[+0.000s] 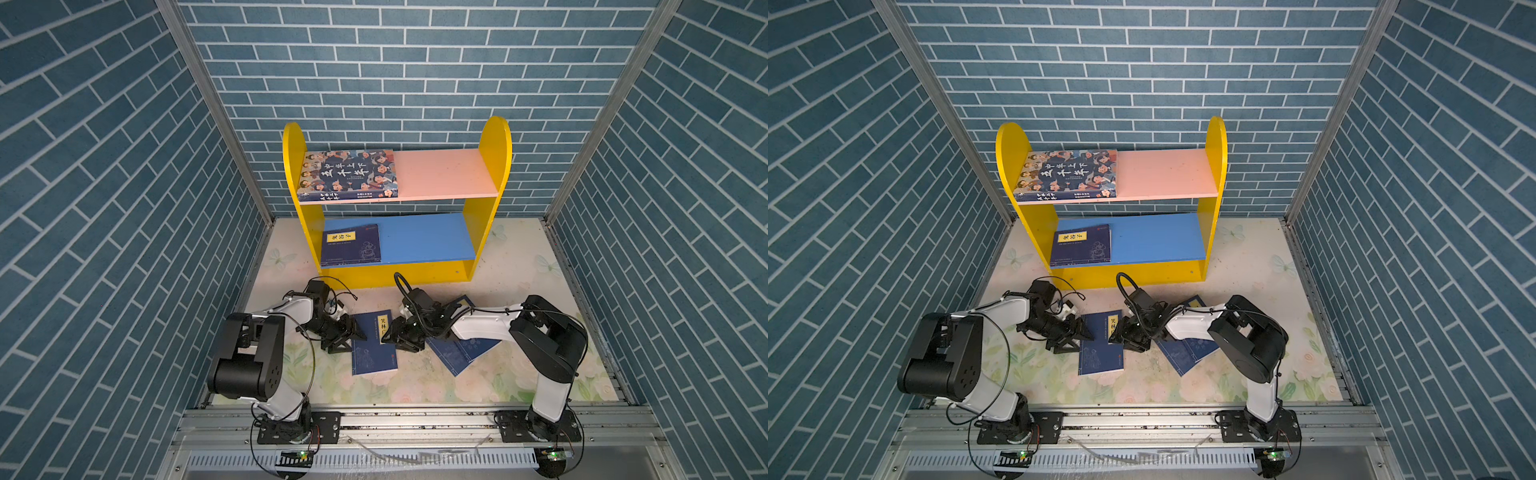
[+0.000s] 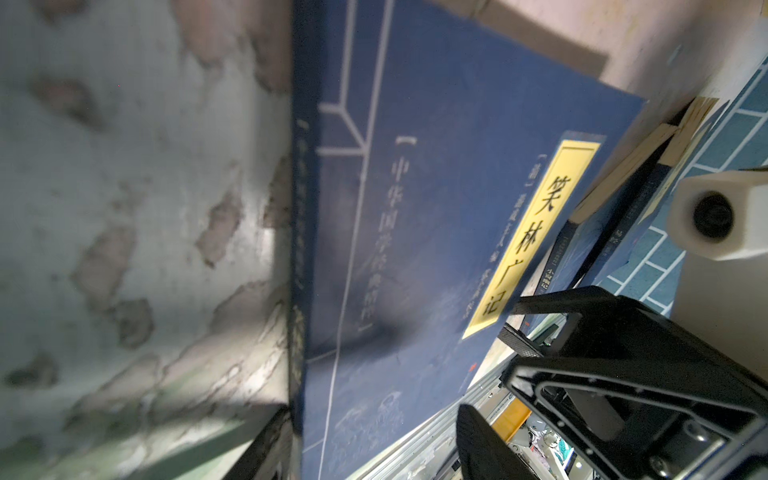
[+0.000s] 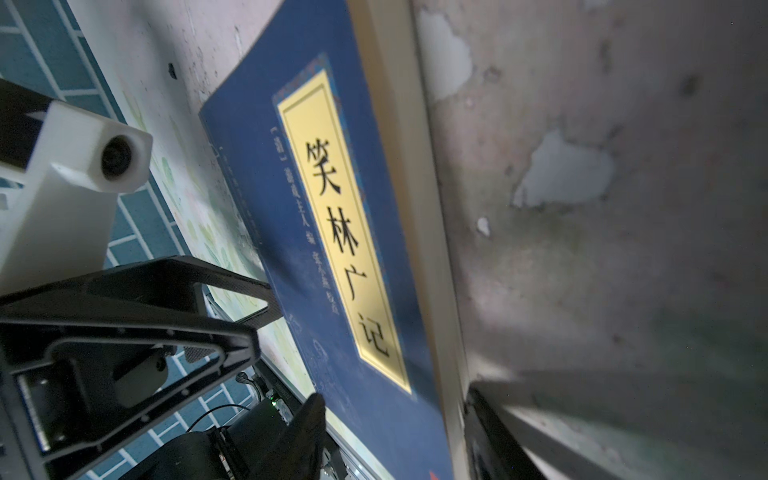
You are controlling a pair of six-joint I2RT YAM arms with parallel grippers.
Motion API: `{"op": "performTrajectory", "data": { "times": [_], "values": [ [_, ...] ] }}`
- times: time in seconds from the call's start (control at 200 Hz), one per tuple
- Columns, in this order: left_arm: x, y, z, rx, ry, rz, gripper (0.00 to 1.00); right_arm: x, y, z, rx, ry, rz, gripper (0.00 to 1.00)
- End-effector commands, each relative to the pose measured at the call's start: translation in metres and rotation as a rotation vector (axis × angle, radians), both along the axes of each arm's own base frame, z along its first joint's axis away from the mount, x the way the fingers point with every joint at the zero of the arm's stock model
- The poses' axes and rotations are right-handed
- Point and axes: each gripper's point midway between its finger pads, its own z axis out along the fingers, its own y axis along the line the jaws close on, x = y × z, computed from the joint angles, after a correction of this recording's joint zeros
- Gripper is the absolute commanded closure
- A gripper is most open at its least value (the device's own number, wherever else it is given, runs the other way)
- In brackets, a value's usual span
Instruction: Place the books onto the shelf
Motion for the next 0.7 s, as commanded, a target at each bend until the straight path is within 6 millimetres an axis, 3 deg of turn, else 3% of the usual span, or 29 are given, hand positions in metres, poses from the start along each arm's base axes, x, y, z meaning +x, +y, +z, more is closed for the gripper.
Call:
{"op": "performTrajectory", "data": {
  "times": [0.0,0.2,0.485,0.695],
  "values": [
    [0.006,0.010,-0.012,0.091,-0.096,-0.046,0.36,-0.025,-0.052,-0.059,-0.280,0.092,-0.044,0.45],
    [0.010,0.026,0.003,0.194,-0.193,-0.053,0.34,-0.029,-0.068,-0.060,-0.372,0.087,-0.001,0.44],
    [0.002,0.025,-0.023,0.191,-0.105,-0.069,0.35,-0.032,-0.060,-0.069,-0.352,0.125,0.006,0.44],
    [-0.002,0.010,-0.035,0.097,-0.042,-0.061,0.37,-0.035,-0.055,-0.076,-0.326,0.152,0.003,0.44]
  ]
}}
